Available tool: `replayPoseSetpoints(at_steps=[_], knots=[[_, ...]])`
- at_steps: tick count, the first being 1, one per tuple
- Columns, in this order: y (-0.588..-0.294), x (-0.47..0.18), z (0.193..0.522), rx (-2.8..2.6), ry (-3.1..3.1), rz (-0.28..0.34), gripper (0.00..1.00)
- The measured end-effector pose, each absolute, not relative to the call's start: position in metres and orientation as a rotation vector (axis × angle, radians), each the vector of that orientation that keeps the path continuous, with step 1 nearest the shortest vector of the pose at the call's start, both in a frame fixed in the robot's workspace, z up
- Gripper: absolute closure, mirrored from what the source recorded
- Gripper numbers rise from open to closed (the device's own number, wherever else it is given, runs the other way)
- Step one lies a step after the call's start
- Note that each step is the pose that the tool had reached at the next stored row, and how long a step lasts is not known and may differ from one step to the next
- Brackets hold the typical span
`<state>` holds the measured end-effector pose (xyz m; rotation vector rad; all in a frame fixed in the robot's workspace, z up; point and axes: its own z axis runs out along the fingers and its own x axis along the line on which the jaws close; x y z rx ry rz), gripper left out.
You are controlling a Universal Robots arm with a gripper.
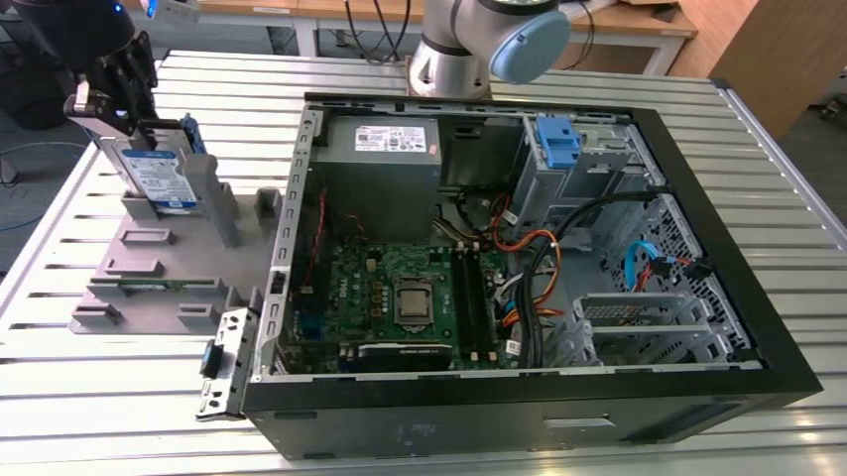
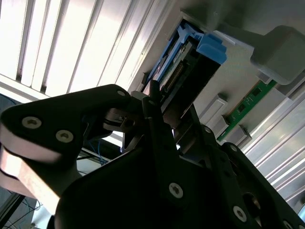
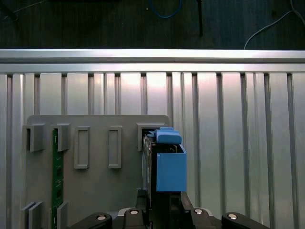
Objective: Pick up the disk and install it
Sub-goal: 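Pick up the disk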
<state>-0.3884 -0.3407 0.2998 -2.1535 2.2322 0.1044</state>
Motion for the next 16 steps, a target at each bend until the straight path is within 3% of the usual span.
replayPoseSetpoints(at_steps=[16], knots=[[-0.3407, -0.3885, 0.3079, -2.154, 2.232, 0.104, 0.65]])
